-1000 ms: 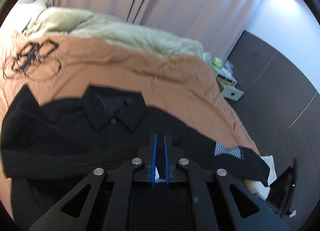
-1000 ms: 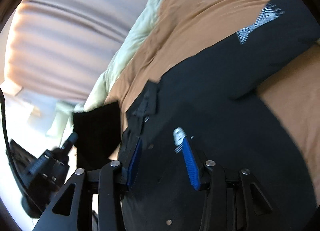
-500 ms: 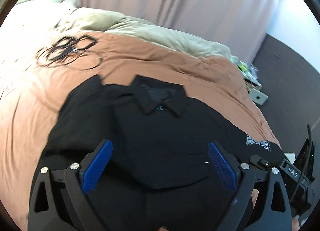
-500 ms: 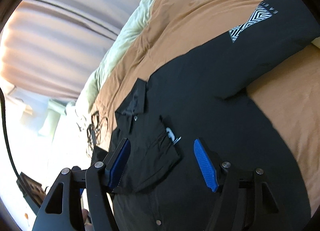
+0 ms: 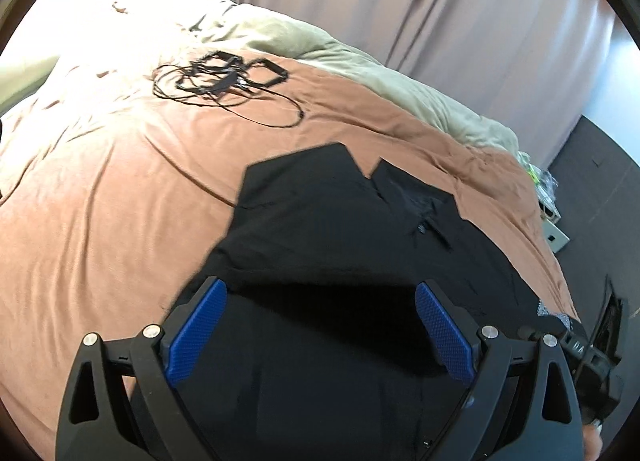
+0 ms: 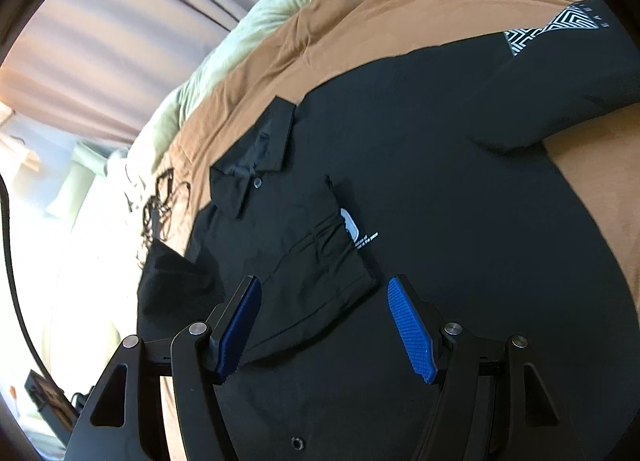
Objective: Fold large clothes
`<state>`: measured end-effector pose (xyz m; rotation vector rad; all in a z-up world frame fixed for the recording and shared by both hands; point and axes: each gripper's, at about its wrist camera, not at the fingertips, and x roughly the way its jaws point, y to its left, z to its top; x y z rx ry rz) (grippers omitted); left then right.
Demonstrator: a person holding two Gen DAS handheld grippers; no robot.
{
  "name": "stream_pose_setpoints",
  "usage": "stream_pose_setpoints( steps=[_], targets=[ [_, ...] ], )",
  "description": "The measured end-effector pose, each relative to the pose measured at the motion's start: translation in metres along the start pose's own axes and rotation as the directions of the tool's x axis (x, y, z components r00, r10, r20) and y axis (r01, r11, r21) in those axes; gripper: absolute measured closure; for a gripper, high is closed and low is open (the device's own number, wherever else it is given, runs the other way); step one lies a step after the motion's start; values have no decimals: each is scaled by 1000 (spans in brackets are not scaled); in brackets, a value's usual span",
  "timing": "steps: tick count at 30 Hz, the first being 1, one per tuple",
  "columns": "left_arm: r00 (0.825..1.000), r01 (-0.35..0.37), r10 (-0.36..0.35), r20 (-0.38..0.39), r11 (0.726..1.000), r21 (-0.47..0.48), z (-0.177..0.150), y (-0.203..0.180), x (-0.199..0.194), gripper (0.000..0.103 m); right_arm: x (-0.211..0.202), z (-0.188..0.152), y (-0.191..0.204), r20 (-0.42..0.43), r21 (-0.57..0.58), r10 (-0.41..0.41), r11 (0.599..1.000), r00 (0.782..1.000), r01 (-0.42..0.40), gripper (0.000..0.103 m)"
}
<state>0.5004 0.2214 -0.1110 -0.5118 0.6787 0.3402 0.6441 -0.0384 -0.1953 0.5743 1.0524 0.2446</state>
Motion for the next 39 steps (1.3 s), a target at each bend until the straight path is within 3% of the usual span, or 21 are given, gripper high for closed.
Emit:
stream_pose_setpoints(
  steps=[4, 7, 9, 12, 15, 23, 24, 25, 26, 28, 31, 34, 39],
  targets=[
    [1000, -16, 16, 2, 991, -135, -4, 40, 2, 7, 22, -7, 4, -40, -32, -63, 998, 997, 61, 37],
    [997, -53, 38, -60, 964, -260, -13, 71, 18, 22, 38, -12, 5, -68, -39, -93, 995, 993, 90, 37],
    [996, -40, 13, -84, 942, -332, -18, 84, 26, 23, 41, -14, 8, -61, -51, -112, 993, 992, 109, 36],
    [994, -73, 41, -100, 934, -349, -22, 91, 35, 24, 44, -16, 12, -55, -63, -120, 991, 991, 116, 36],
    [992, -81, 37, -124, 923, -376, -25, 98, 42, 31, 47, -16, 12, -50, -55, -117, 992, 992, 114, 36],
    [985, -143, 94, -147, 917, -373, -27, 106, 51, 37, 56, -10, 20, -58, -63, -75, 995, 996, 71, 37],
    [985, -145, 96, -146, 917, -372, -28, 106, 50, 37, 57, -9, 21, -56, -68, -71, 995, 996, 68, 40],
    [984, -146, 97, -147, 916, -373, -28, 106, 51, 37, 58, -9, 22, -56, -73, -66, 995, 996, 62, 50],
    [984, -148, 99, -148, 915, -374, -28, 107, 50, 37, 61, -9, 22, -64, -73, -56, 996, 996, 51, 69],
    [984, -153, 104, -147, 914, -376, -28, 108, 49, 37, 68, -9, 21, -89, -62, -14, 998, 996, 8, 94],
    [984, -156, 107, -146, 912, -380, -30, 110, 47, 38, 64, -7, 24, -50, -83, 12, 996, 999, -16, 99],
    [983, -158, 111, -143, 911, -381, -30, 112, 45, 38, 38, 4, 24, 66, -93, 13, 996, 998, -6, 100],
    [983, -158, 109, -148, 913, -375, -30, 112, 45, 38, 2, 24, -2, 224, -12, -59, 998, 973, 63, 100]
  ],
)
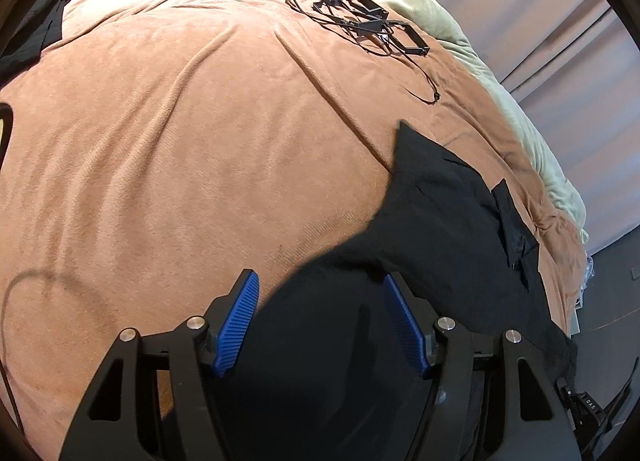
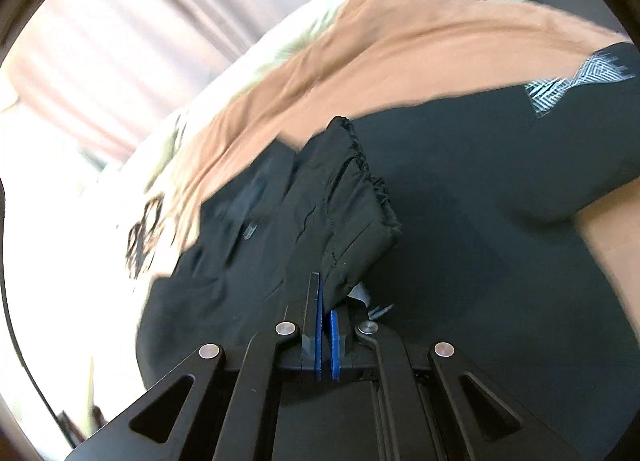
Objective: Fold large clothes
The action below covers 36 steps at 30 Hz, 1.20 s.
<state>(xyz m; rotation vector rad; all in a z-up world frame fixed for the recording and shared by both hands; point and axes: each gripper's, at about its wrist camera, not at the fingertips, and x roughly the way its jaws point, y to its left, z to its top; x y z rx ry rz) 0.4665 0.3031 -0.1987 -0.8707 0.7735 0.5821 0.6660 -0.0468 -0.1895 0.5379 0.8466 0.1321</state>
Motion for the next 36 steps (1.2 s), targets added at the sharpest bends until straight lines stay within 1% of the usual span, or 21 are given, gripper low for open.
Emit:
stream_pose_setpoints(
  steps=[1, 3, 4, 6, 7, 8, 10, 14, 15, 16, 17, 18, 21, 23, 27, 28, 29, 30, 31, 32, 36],
  targets=[
    [1000, -1, 1, -1, 1000, 2, 0, 0, 0, 38, -2, 2, -9, 7, 31, -7, 1000, 1000, 7, 99],
    [1000, -6, 6, 1, 1000, 8, 1, -3, 2, 38, 1, 2, -18, -10, 59, -13, 998, 1000, 14, 99],
    [1000, -9, 9, 3, 1000, 10, 1, -3, 2, 38, 5, 0, -21, -31, 64, -24, 998, 999, 26, 99],
    [1000, -13, 13, 7, 1000, 12, 1, -4, 2, 38, 11, -3, -23, -67, 62, -57, 996, 996, 61, 95],
    [1000, -14, 14, 9, 1000, 12, 2, -4, 2, 38, 15, -7, -24, -103, 68, -91, 993, 991, 98, 92],
    [1000, -17, 16, 12, 1000, 12, 2, -4, 2, 38, 16, -9, -24, -121, 75, -95, 992, 988, 105, 79],
    [1000, -22, 22, 19, 1000, 16, 1, -4, 0, 38, 19, -22, -22, -164, 91, -67, 992, 984, 82, 63],
    [999, -27, 26, 19, 1000, 14, 1, -4, 1, 38, 28, -37, -2, -221, 21, -42, 999, 974, 48, 63],
    [999, -27, 27, 19, 1000, 15, 1, -4, 1, 38, 31, -37, 2, -226, 14, -19, 1000, 974, 23, 63],
    [999, -29, 28, 19, 999, 17, 1, -4, 2, 38, 34, -36, 3, -224, 11, -10, 1000, 974, 12, 68],
    [999, -30, 30, 19, 999, 20, 0, -5, 2, 38, 37, -35, 4, -217, 3, -3, 1000, 976, 4, 89],
    [999, -31, 31, 20, 999, 22, 0, -5, 3, 38, 41, -32, 7, -216, -15, 7, 1000, 976, -10, 95],
    [999, -33, 33, 18, 999, 24, 1, -6, 5, 38, 50, -30, 14, -207, -51, 18, 998, 978, -29, 95],
    [999, -32, 31, 16, 999, 22, 1, -6, 6, 38, 55, -29, 16, -204, -63, 14, 998, 979, -27, 95],
    [999, -34, 33, 24, 999, 37, 2, -9, 4, 38, 61, -22, 8, -209, -14, 23, 1000, 978, -26, 95],
    [999, -33, 32, 27, 999, 40, 3, -10, 4, 38, 60, -22, 8, -216, -5, 19, 1000, 976, -20, 92],
    [999, -27, 26, 28, 999, 40, 3, -10, 3, 38, 58, -22, 8, -228, -8, 0, 1000, 974, -1, 84],
    [999, -18, 17, 29, 999, 39, 4, -11, 2, 38, 55, -22, 7, -234, -13, -8, 1000, 972, 5, 78],
    [999, -10, 8, 31, 999, 39, 4, -12, 0, 38, 51, -21, 6, -231, -14, -6, 1000, 973, 3, 68],
    [999, 0, -2, 37, 999, 46, 5, -14, -3, 38, 43, -18, 3, -214, -9, 1, 1000, 977, -3, 66],
    [998, 17, -22, 54, 996, 92, 3, -21, -11, 38, 10, -4, -25, -159, 52, 23, 999, 987, -15, 66]
  ],
)
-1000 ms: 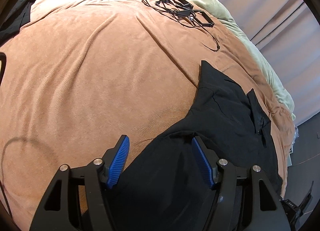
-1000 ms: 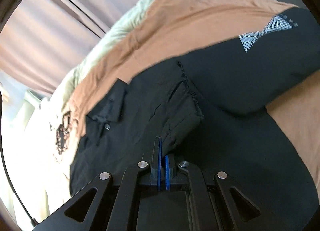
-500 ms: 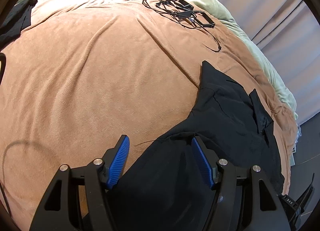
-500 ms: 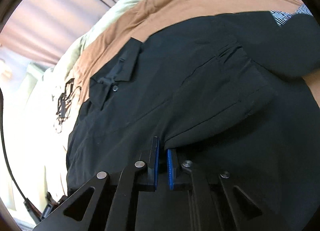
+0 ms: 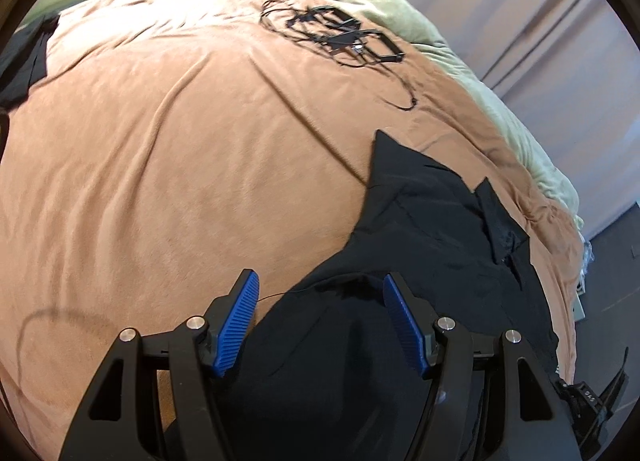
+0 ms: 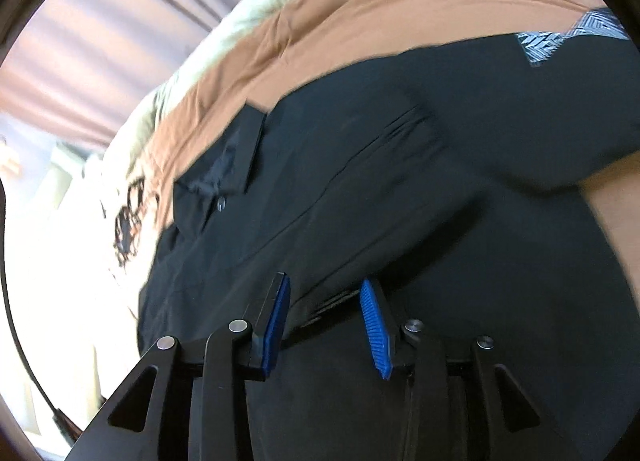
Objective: Fold large clothes
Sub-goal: 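Grasp the patterned sleeve cuff with the right gripper and lift it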
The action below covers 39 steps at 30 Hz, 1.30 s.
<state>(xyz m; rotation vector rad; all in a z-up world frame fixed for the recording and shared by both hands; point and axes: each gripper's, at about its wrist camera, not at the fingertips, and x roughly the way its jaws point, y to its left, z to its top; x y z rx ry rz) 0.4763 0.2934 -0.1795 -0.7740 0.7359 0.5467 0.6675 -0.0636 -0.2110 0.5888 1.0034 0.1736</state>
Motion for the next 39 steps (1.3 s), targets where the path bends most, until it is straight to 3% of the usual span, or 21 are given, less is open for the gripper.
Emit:
stream_pose_setpoints(
  steps=[7, 9, 11, 15, 18, 24, 27, 28, 29, 30, 32, 39],
  targets=[
    [1000, 6, -7, 14, 998, 57, 0, -13, -1, 38, -55, 29, -67, 104, 111, -46, 993, 994, 34, 64],
    [1000, 8, -9, 16, 997, 73, -1, -16, -1, 38, -69, 38, -87, 131, 143, -62, 989, 989, 43, 57],
    [1000, 15, -16, 17, 997, 82, -3, -19, -2, 38, -79, 46, -101, 158, 164, -71, 985, 985, 44, 42],
    [999, 39, -41, 16, 993, 108, -6, -27, -2, 38, -103, 59, -132, 209, 201, -108, 977, 972, 65, 42],
    [998, 58, -58, -5, 991, 122, -9, -34, 0, 24, -117, 65, -157, 242, 263, -163, 960, 957, 97, 42],
    [999, 52, -53, 3, 985, 165, -18, -49, -1, 23, -120, 68, -194, 225, 371, -199, 923, 954, 105, 42],
    [998, 54, -55, -3, 982, 180, -19, -53, 0, 23, -119, 72, -195, 264, 370, -183, 926, 947, 76, 43],
    [998, 58, -58, -5, 983, 177, -19, -52, 0, 23, -124, 74, -196, 287, 363, -178, 929, 941, 65, 52],
    [998, 62, -62, -6, 983, 172, -19, -52, 0, 23, -126, 76, -194, 317, 349, -168, 936, 933, 50, 76],
    [998, 63, -63, -5, 983, 170, -18, -52, -1, 23, -127, 77, -190, 331, 335, -164, 941, 929, 47, 88],
    [998, 61, -62, 0, 983, 171, -18, -52, -2, 23, -131, 76, -180, 364, 303, -136, 953, 922, 21, 94],
    [996, 64, -73, 48, 983, 173, -15, -51, -15, 23, -151, 72, -110, 451, 123, 22, 989, 892, -86, 97]
  ],
)
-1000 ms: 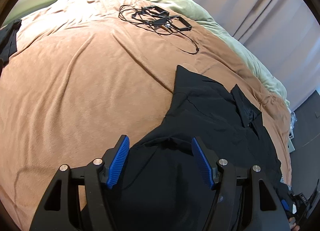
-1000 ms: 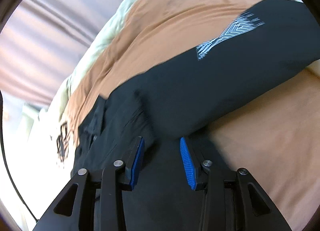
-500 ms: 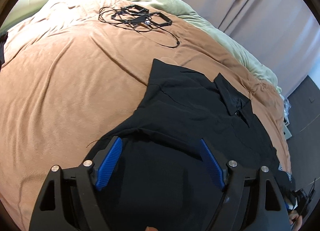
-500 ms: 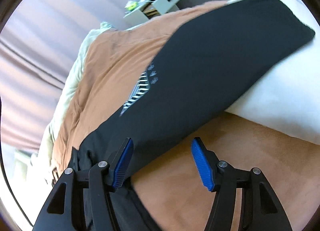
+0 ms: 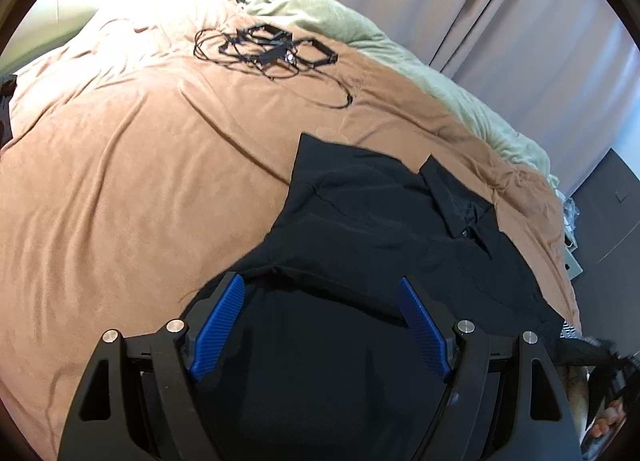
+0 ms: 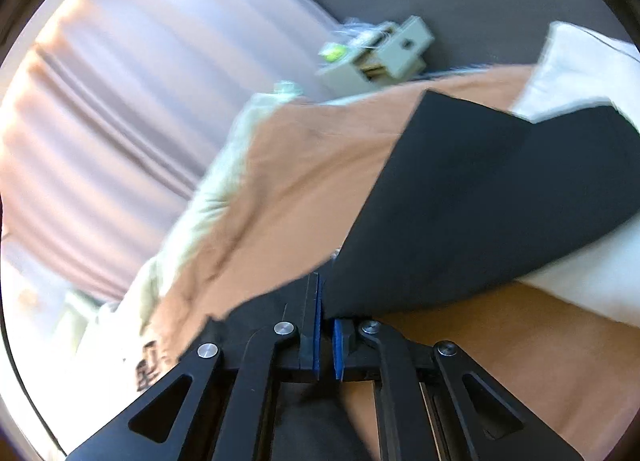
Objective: Fold large clothes
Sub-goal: 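Grasp the patterned sleeve cuff with the right gripper and lift it, then lay the patterned sleeve across the shirt body and open the right gripper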
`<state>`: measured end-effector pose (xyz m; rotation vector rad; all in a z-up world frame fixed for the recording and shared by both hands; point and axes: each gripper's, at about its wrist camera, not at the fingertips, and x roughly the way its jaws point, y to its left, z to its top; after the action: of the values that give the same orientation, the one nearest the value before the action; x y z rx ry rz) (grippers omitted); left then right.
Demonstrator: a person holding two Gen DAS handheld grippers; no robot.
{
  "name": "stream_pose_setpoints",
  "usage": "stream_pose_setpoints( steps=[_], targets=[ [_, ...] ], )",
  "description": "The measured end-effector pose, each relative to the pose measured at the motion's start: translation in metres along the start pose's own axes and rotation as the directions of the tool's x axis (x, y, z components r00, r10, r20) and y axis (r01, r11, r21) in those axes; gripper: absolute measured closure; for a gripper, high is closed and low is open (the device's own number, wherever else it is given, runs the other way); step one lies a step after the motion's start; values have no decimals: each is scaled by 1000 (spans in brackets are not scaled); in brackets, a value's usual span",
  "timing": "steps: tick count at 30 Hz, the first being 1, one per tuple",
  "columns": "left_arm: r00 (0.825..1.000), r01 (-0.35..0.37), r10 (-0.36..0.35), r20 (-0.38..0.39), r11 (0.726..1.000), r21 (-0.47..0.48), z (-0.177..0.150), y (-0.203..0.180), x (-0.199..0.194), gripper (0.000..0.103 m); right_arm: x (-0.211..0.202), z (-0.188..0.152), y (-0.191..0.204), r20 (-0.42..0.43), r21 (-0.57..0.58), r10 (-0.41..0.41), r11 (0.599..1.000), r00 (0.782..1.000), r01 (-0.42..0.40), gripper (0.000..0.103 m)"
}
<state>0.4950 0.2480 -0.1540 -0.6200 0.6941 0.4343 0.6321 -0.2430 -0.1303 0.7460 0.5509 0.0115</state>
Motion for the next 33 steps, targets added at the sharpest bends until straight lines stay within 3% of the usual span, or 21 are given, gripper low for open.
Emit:
stream_pose_setpoints(
  steps=[5, 11, 17, 20, 22, 23, 24, 25, 26, 29, 33],
  targets=[
    [1000, 18, -18, 1, 1000, -7, 1, 2, -4, 23, 2, -20, 60, -39, -96, 111, 989, 993, -114, 97],
    [999, 44, -44, 9, 999, -18, 4, 4, -9, 23, 21, -61, 113, -138, -181, 145, 969, 980, -169, 97],
    [998, 60, -60, 2, 998, -30, 5, 6, -9, 23, 56, -94, 134, -242, -214, 138, 958, 960, -191, 98],
    [998, 65, -65, -4, 997, -41, 6, 7, -7, 23, 81, -122, 141, -317, -235, 85, 958, 945, -165, 97],
    [997, 73, -73, -9, 996, -42, 7, 5, -7, 23, 103, -139, 137, -388, -235, 10, 966, 921, -109, 93],
    [997, 77, -77, -8, 996, -41, 7, 5, -7, 23, 115, -148, 133, -427, -235, -28, 969, 904, -81, 85],
    [997, 82, -83, -6, 996, -38, 8, 3, -8, 23, 118, -155, 131, -458, -220, -28, 972, 889, -82, 75],
    [996, 85, -85, -1, 996, -29, 8, 1, -9, 23, 121, -159, 126, -491, -190, -13, 978, 871, -92, 55],
    [997, 84, -83, 3, 996, -19, 8, 0, -11, 23, 120, -160, 121, -508, -157, 10, 982, 862, -104, 47],
    [997, 79, -79, 10, 997, 2, 6, -5, -13, 23, 100, -158, 116, -500, -129, 42, 984, 865, -122, 38],
    [997, 72, -72, 7, 997, 13, 4, -8, -12, 23, 69, -147, 94, -449, -80, 33, 994, 893, -77, 34]
  ],
)
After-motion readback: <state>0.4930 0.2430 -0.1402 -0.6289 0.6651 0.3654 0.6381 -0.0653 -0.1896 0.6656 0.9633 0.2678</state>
